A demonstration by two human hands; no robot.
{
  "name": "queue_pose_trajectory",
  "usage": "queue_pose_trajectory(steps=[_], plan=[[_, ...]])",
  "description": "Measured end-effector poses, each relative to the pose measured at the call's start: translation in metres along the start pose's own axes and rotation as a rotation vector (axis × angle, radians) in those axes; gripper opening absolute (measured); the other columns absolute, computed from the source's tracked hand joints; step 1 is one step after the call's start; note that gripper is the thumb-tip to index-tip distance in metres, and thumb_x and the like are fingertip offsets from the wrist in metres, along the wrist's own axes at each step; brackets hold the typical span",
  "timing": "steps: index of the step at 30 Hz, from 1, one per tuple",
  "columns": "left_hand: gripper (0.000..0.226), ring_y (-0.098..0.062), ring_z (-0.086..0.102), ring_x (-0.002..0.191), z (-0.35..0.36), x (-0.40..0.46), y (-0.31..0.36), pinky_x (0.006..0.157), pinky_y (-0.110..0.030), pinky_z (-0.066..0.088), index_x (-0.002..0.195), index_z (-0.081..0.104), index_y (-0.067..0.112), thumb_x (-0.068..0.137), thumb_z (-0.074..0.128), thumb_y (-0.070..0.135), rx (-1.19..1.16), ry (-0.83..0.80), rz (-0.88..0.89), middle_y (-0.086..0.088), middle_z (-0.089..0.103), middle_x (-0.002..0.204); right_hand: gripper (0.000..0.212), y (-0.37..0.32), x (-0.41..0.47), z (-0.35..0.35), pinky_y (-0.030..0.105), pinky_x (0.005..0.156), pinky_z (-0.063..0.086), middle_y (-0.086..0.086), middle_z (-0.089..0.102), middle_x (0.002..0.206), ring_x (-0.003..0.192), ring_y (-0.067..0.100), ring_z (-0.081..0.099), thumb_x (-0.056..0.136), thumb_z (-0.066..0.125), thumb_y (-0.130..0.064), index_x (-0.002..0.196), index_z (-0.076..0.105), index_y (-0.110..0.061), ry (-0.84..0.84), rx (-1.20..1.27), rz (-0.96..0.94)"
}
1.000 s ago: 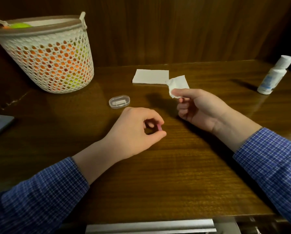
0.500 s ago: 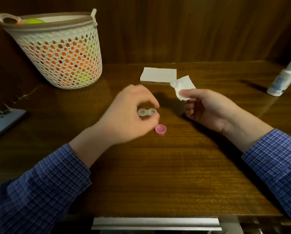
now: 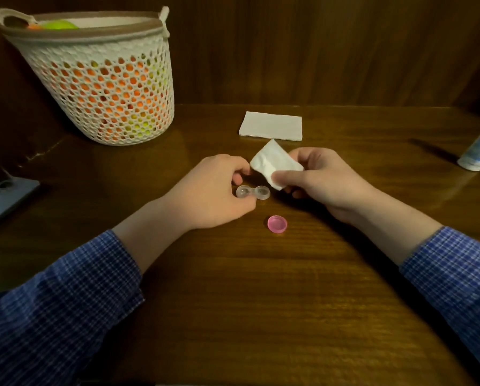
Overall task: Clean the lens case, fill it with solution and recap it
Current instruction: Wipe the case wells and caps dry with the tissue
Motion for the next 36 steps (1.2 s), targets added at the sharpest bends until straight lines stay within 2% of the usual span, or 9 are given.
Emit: queue_pose_trajectory(steps=[3,7,11,15,20,23,26,34,36], plan=[[0.042,0.001,0.056,0.087,0.003,0.004,-0.001,0.064,-0.012,0.04,0.127,0.066,0.031,0.086,0.076,0.032,0.039,0.031,0.004,0.017,0.056,0.107,0.019,0.001,0.001,0.006,0.016,0.058,0.056,-0.007,0.075,0.074,0.065,0.006,0.072,0.083,0.085,-0.015,0.096,0.071,-0.013,-0.016,-0.025,-0.055],[0.02,-0.006,0.058,0.087,0.005,0.004,-0.001,0.064,-0.013,0.041,0.108,0.076,0.033,0.089,0.076,0.027,0.026,0.038,-0.021,0.017,0.06,0.099,0.02,0.002,0.0,0.002,0.017,0.06,0.057,-0.005,0.076,0.076,0.073,0.01,0.076,0.081,0.087,-0.018,0.093,0.072,-0.014,-0.042,-0.005,-0.071],[0.019,-0.007,0.062,0.084,0.006,0.002,0.003,0.069,-0.013,0.043,0.107,0.076,0.029,0.089,0.077,0.03,0.013,0.065,-0.009,0.013,0.067,0.088,0.016,0.003,0.001,0.003,0.017,0.06,0.057,-0.001,0.077,0.076,0.071,0.012,0.075,0.08,0.087,-0.02,0.088,0.075,-0.014,-0.055,0.055,-0.086],[0.018,-0.004,0.062,0.072,0.01,-0.002,0.009,0.076,-0.019,0.042,0.098,0.074,0.029,0.084,0.081,0.039,-0.048,0.075,-0.058,0.014,0.065,0.076,0.016,0.005,-0.001,0.007,0.017,0.055,0.056,-0.007,0.074,0.076,0.076,0.008,0.072,0.08,0.087,-0.033,0.084,0.076,-0.022,-0.042,-0.122,-0.137],[0.019,-0.014,0.063,0.081,0.011,-0.003,0.014,0.068,-0.022,0.048,0.103,0.078,0.031,0.086,0.078,0.04,-0.031,0.046,-0.079,0.011,0.065,0.085,0.021,0.004,-0.001,0.006,0.016,0.055,0.052,-0.006,0.07,0.074,0.077,0.005,0.066,0.079,0.086,-0.041,0.079,0.072,-0.025,0.03,-0.381,-0.204],[0.019,-0.018,0.064,0.081,0.01,-0.003,0.013,0.067,-0.023,0.054,0.102,0.079,0.029,0.085,0.08,0.038,-0.062,0.038,-0.088,0.008,0.066,0.086,0.02,0.002,-0.001,0.007,0.022,0.067,0.057,-0.01,0.071,0.084,0.082,0.008,0.066,0.08,0.085,-0.041,0.085,0.071,-0.028,0.029,-0.408,-0.223],[0.013,-0.022,0.068,0.08,0.011,-0.003,0.014,0.065,-0.023,0.055,0.092,0.079,0.028,0.083,0.083,0.037,-0.102,0.047,-0.077,0.004,0.069,0.08,0.021,0.0,-0.004,0.01,0.017,0.062,0.056,-0.012,0.072,0.09,0.083,0.004,0.067,0.085,0.081,-0.041,0.099,0.075,-0.028,0.005,-0.461,-0.282],[0.01,-0.022,0.07,0.08,0.016,-0.003,0.013,0.067,-0.029,0.062,0.085,0.077,0.028,0.082,0.084,0.035,-0.122,0.076,-0.074,0.001,0.071,0.079,0.014,-0.002,-0.004,0.017,0.015,0.057,0.056,-0.011,0.072,0.086,0.08,0.003,0.068,0.088,0.079,-0.034,0.099,0.072,-0.031,-0.008,-0.431,-0.3],[0.014,-0.011,0.069,0.079,0.015,-0.003,0.012,0.06,-0.018,0.059,0.087,0.073,0.032,0.081,0.085,0.033,-0.159,0.094,-0.074,0.008,0.069,0.078,0.014,-0.003,-0.003,0.014,0.016,0.061,0.057,-0.009,0.074,0.09,0.084,0.0,0.068,0.087,0.08,-0.03,0.098,0.072,-0.032,-0.031,-0.342,-0.281]])
Point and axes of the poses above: each hand's wrist, its own x-axis towards the middle knuckle, its own z-axis out of the palm, y = z × x, the point moved 4 cm from there along x, towards the middle knuckle
